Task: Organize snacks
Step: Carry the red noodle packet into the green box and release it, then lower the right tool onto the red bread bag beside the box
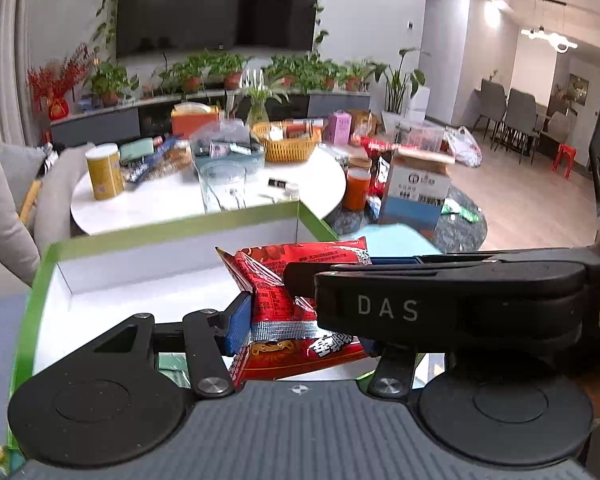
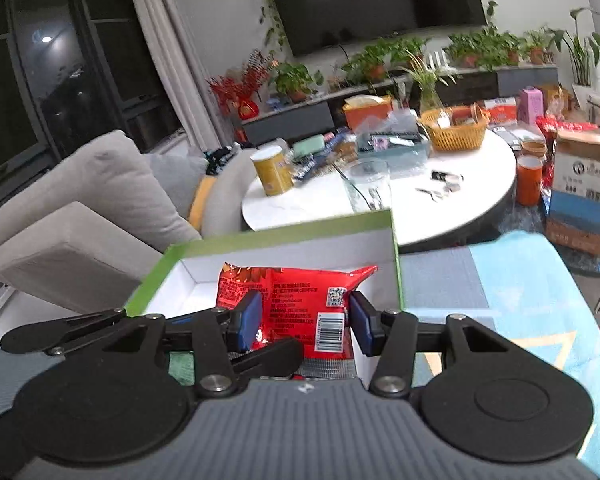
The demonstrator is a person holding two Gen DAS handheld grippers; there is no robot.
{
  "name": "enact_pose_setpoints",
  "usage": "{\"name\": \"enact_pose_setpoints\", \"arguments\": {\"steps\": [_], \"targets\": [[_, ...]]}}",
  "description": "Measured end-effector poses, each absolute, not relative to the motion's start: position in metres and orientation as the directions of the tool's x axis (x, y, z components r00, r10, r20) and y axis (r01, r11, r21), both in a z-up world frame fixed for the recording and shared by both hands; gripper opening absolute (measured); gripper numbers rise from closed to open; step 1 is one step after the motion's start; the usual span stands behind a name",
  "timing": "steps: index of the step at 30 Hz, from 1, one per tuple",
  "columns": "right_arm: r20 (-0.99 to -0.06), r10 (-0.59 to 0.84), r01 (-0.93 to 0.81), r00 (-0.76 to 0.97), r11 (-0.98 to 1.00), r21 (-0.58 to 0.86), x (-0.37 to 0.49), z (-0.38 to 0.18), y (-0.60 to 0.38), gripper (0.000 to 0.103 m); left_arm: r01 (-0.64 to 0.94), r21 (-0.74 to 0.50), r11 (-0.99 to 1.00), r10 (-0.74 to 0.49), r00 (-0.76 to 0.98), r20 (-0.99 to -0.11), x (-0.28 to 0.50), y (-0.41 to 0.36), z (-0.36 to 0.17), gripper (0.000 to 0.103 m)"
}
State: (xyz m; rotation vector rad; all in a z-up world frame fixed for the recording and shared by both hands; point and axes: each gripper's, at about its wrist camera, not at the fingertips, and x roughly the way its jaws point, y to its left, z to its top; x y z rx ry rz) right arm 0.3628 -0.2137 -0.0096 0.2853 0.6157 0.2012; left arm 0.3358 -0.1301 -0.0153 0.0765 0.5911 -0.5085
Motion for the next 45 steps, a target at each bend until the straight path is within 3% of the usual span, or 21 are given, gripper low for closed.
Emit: {"name": "enact_pose_setpoints", "arguments": {"steps": [7,27,30,43,45], "targets": [[-0.563,0.261,-0.073,0.784,0.94,0.334,0.352,-0.016,-0.216,0.027,0.493,-0.068,0.867,-0.425,0.662,-0.618,0.331,-0.131,-0.029,0.05],[-0.528,0.276,-0.103,0.803,0.937,0.333,0.296,0.021,-0.209,0.031,0.44,-0.045,0.897,-0.387,0.732,-0.561,0.264,-0.086,0.014,0.055],[-0.543,0.279,-0.113,0.792,0.941,0.318,0.286,0.024,-0.2,0.038,0.427,-0.043,0.903,-0.377,0.742,-0.554,0.249,-0.075,0.017,0.06],[-0.639,0.291,-0.103,0.712,0.943,0.315,0.263,-0.002,-0.176,0.04,0.404,-0.121,0.906,-0.388,0.684,-0.618,0.216,-0.042,-0.02,0.06],[-0.649,0.293,-0.096,0.702,0.942,0.321,0.265,-0.006,-0.174,0.044,0.411,-0.127,0.903,-0.393,0.668,-0.631,0.215,-0.043,-0.028,0.06]]}}
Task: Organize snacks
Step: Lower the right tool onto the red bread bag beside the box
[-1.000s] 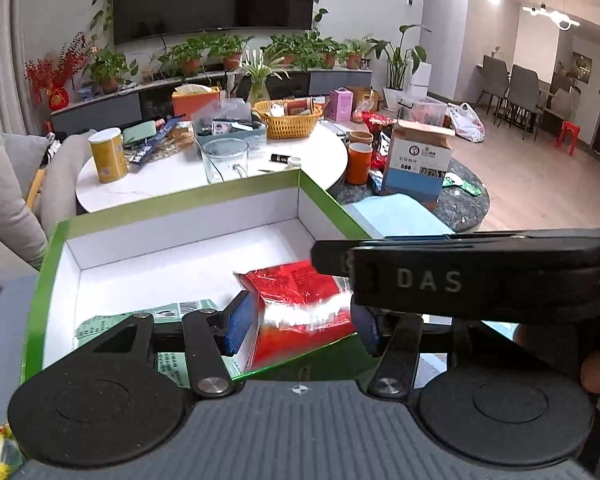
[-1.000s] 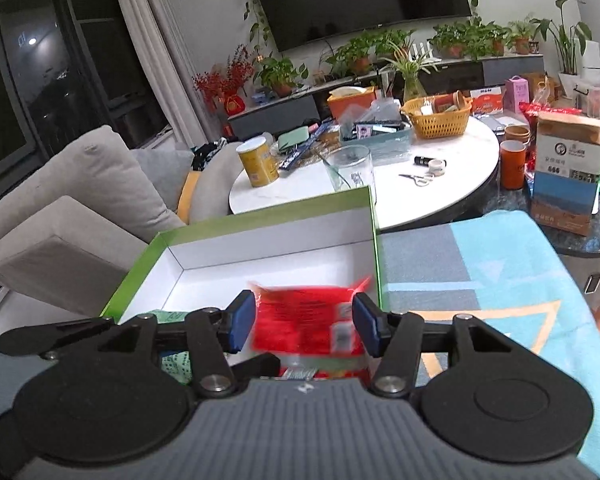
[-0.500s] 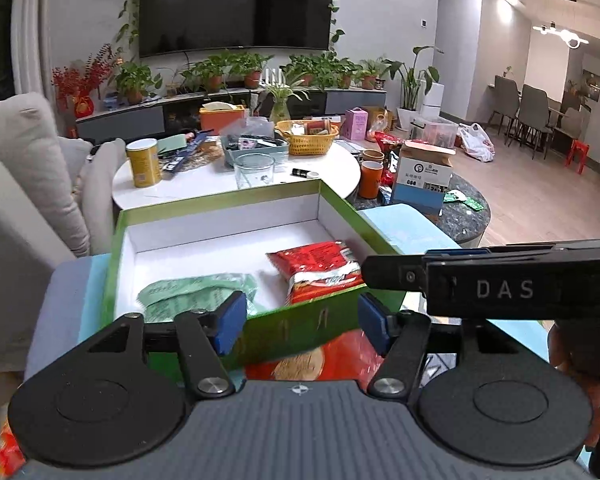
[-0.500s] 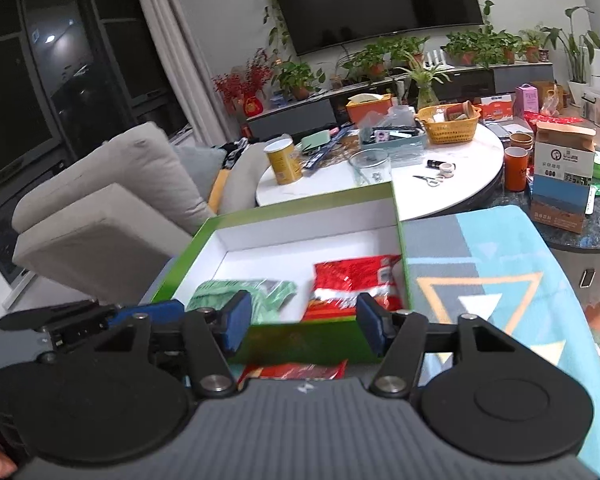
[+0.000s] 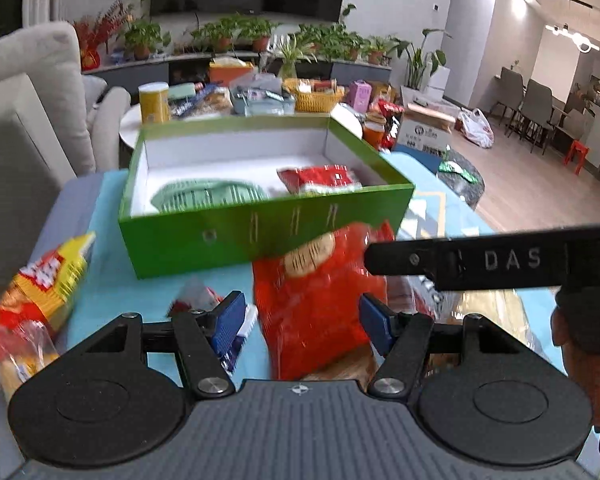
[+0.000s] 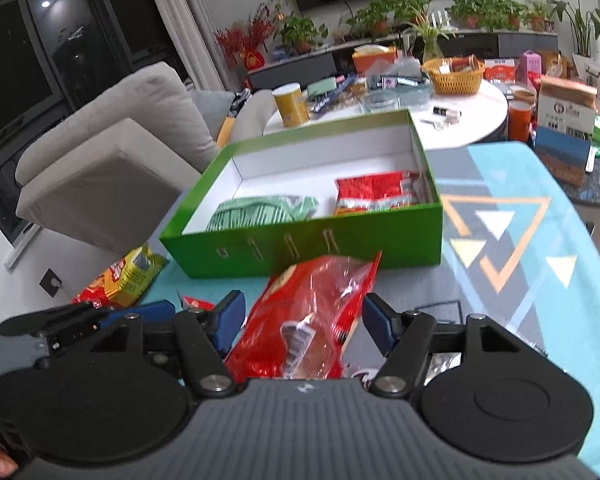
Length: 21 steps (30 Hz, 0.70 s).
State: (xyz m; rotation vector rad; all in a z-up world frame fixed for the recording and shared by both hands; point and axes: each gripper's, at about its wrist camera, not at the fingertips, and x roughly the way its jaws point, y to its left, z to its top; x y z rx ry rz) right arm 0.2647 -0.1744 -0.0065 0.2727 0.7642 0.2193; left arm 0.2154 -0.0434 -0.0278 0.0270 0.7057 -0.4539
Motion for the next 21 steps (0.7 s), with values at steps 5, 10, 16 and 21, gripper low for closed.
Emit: {"name": "enact_pose_setpoints", "arguments": {"steps": [5,10,16,21], "targets": [[-0.663,0.293,-0.088,0.688,0.942,0.325,0.27,-0.016,-0.171,0.045,0.436,-0.137,0.89,-0.411,0.633,-0.656,0.219,-0.047,-0.042,0.062],[-0.68,0.295,-0.079,0.671,0.94,0.331,0.277,-0.026,-0.171,0.045,0.478,-0.129,0.869,-0.43,0.599,-0.676,0.22,-0.054,-0.053,0.064],[-0.696,0.301,-0.066,0.652,0.937,0.344,0.286,-0.037,-0.174,0.045,0.476,-0.178,0.861,-0.458,0.576,-0.677,0.229,-0.053,-0.061,0.072],[-0.694,0.334,-0.069,0.638,0.922,0.38,0.291,-0.042,-0.179,0.045,0.471,-0.227,0.853,-0.484,0.549,-0.681,0.233,-0.051,-0.065,0.073]]}}
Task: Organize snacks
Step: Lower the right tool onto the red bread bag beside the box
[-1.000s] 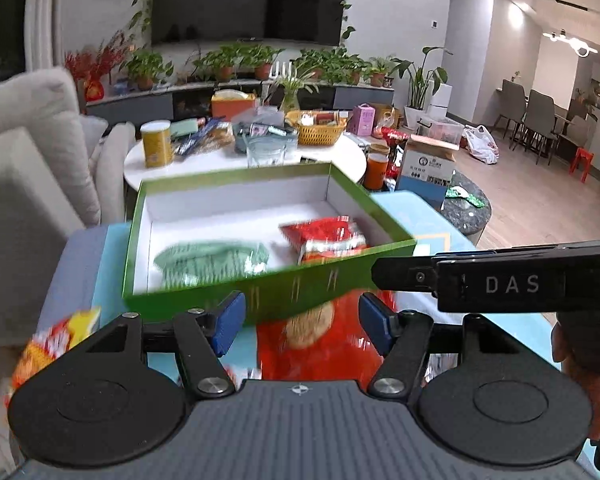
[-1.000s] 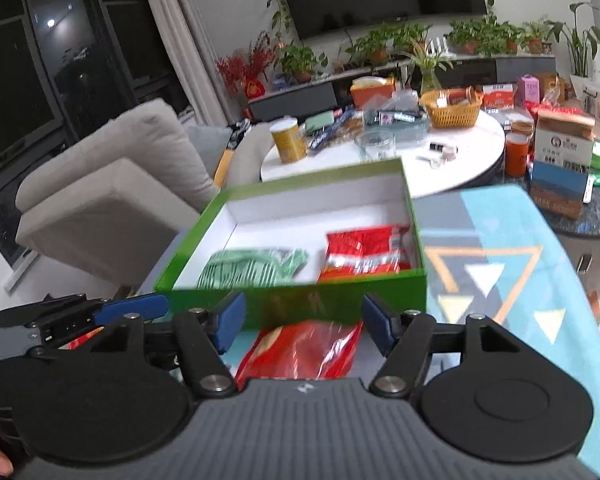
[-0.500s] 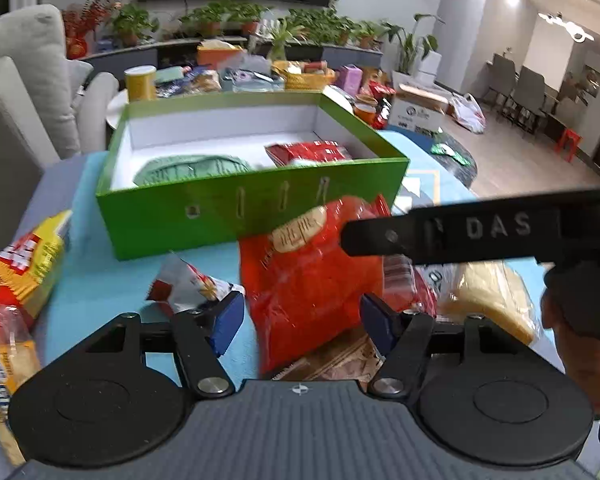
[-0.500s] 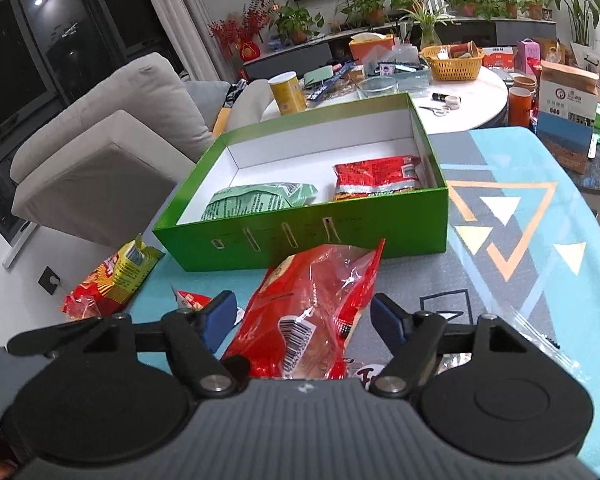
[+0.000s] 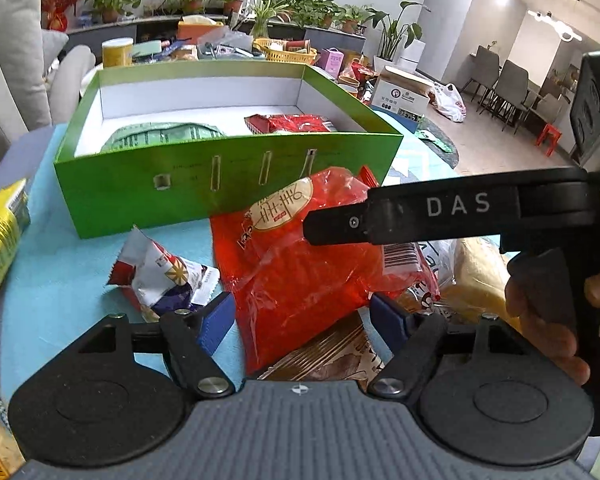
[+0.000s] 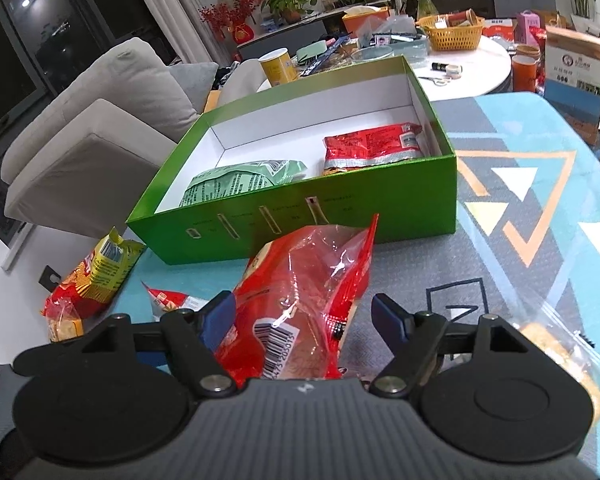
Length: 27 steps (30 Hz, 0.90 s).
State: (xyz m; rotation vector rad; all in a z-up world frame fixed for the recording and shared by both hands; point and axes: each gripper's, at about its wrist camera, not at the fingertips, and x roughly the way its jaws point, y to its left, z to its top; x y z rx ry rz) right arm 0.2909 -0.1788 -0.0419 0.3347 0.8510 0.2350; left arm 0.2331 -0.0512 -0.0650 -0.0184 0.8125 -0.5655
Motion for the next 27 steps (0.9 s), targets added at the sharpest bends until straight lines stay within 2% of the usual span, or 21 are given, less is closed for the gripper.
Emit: {"name": "enact_pose_setpoints", "arguments": {"steps": [4,10,14,19,20,21,23,27], "targets": [[-0.69,0.352,-0.071,0.632,0.913,0.401,0.293,-0.045,-0.181,0.045,0.457,-0.289,0.841,-0.511,0.498,-0.701,0.241,-0.051,-0.073,0.075],[-0.677,0.411,-0.09,0.611,0.885,0.456,0.296,-0.046,-0.185,0.044,0.492,-0.168,0.854,-0.455,0.552,-0.699,0.237,-0.068,-0.076,0.075],[-0.677,0.399,-0.107,0.619,0.896,0.43,0.293,-0.043,-0.179,0.04,0.521,-0.093,0.849,-0.44,0.597,-0.67,0.23,-0.076,-0.074,0.061],[-0.672,0.391,-0.103,0.628,0.899,0.426,0.283,-0.036,-0.178,0.033,0.538,-0.096,0.837,-0.461,0.601,-0.653,0.222,-0.074,-0.07,0.053],[-0.668,0.392,-0.109,0.632,0.899,0.425,0.28,-0.033,-0.177,0.032,0.534,-0.105,0.839,-0.465,0.601,-0.65,0.221,-0.073,-0.067,0.048],[-0.665,0.392,-0.114,0.636,0.9,0.421,0.278,-0.03,-0.175,0.032,0.526,-0.118,0.842,-0.468,0.603,-0.646,0.22,-0.071,-0.065,0.039],[-0.658,0.382,-0.131,0.649,0.908,0.398,0.271,-0.021,-0.17,0.031,0.51,-0.131,0.85,-0.466,0.612,-0.639,0.218,-0.068,-0.06,0.032],[-0.64,0.36,-0.153,0.679,0.922,0.356,0.257,-0.003,-0.162,0.03,0.52,-0.13,0.844,-0.483,0.632,-0.606,0.21,-0.065,-0.047,0.031]]}}
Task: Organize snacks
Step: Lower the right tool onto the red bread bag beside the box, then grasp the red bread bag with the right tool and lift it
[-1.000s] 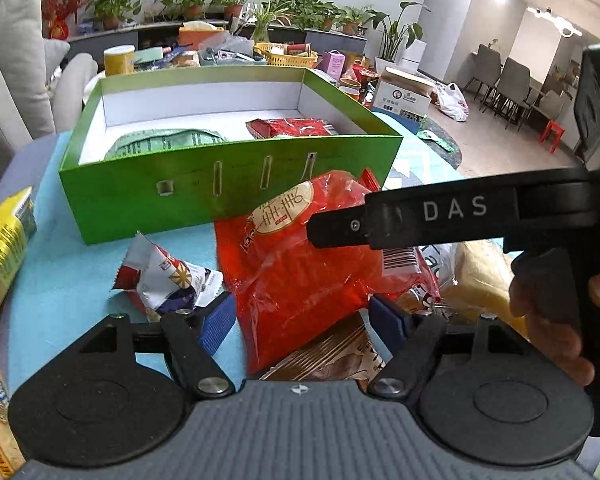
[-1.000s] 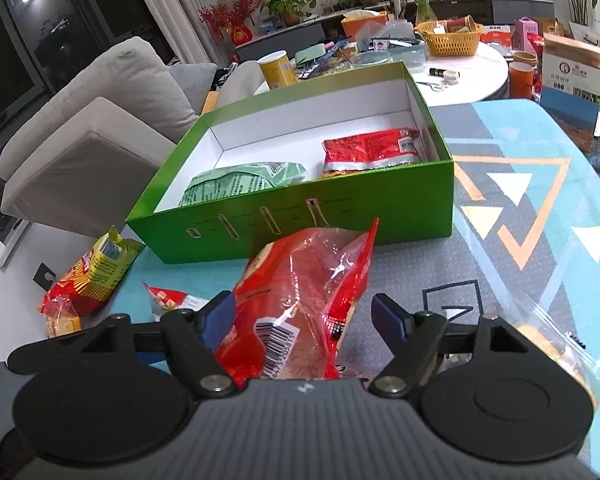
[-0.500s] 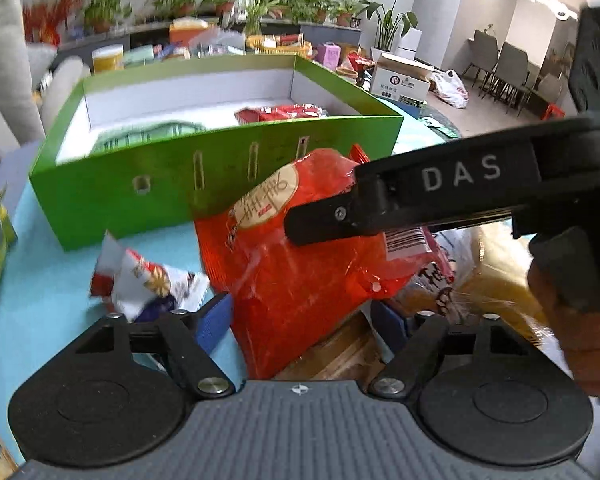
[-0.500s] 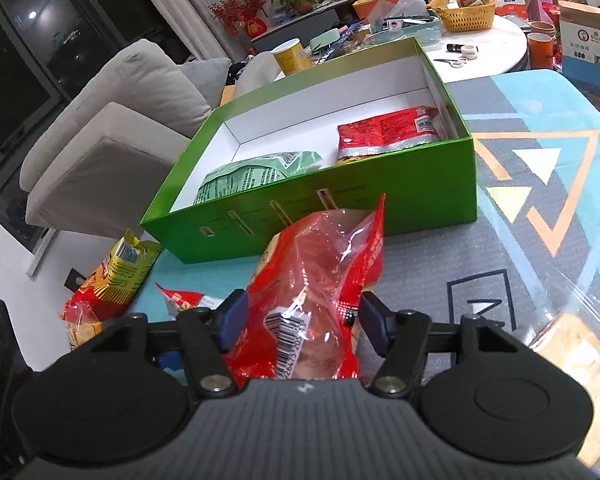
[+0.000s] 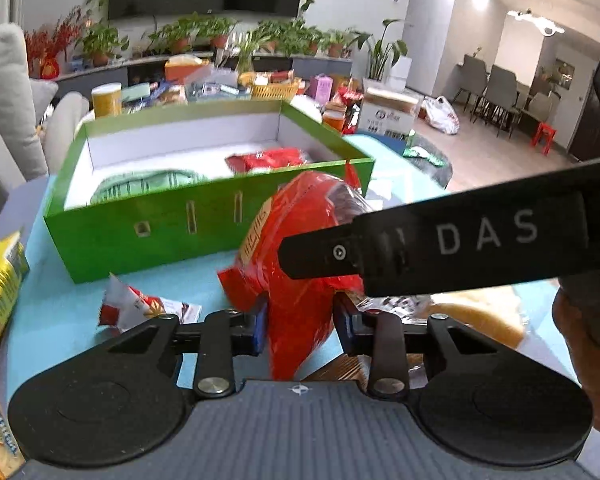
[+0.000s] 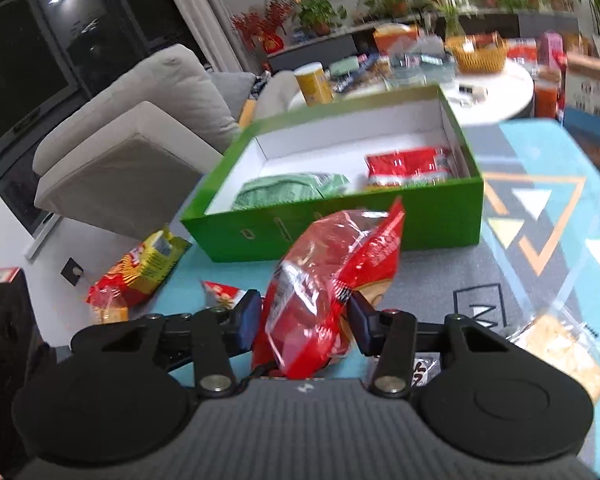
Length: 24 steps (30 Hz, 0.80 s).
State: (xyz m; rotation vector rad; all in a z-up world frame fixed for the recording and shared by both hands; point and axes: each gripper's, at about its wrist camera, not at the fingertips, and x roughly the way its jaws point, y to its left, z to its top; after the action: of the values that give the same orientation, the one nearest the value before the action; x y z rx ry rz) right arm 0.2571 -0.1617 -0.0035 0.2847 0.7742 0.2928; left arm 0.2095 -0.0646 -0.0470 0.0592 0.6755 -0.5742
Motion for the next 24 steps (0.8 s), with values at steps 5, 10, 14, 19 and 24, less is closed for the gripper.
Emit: {"name": "enact_pose_setpoints", "arguments": {"steps": [5,10,14,19,24], "targets": [[-0.598,0.438,-0.208,0.671,0.886,0.415,0.245,0.01,-0.171,0.031,0.523,-0.167,0.836,-0.507,0.621,-0.598,0.199,-0.05,-0.037,0.031],[-0.556,0.425,-0.18,0.714,0.879,0.441,0.247,0.01,-0.187,0.04,0.417,-0.268,0.869,-0.482,0.584,-0.653,0.213,-0.021,-0.05,0.032],[-0.605,0.378,-0.152,0.701,0.908,0.391,0.262,-0.004,-0.184,0.049,0.371,-0.238,0.898,-0.43,0.622,-0.654,0.216,-0.013,-0.051,0.032],[-0.601,0.446,-0.154,0.663,0.867,0.473,0.275,-0.023,-0.181,0.062,0.391,-0.183,0.902,-0.408,0.634,-0.657,0.214,-0.014,-0.051,0.033],[-0.618,0.439,-0.126,0.652,0.866,0.484,0.288,-0.028,-0.183,0.062,0.378,-0.191,0.906,-0.403,0.631,-0.663,0.211,-0.011,-0.053,0.043]]}}
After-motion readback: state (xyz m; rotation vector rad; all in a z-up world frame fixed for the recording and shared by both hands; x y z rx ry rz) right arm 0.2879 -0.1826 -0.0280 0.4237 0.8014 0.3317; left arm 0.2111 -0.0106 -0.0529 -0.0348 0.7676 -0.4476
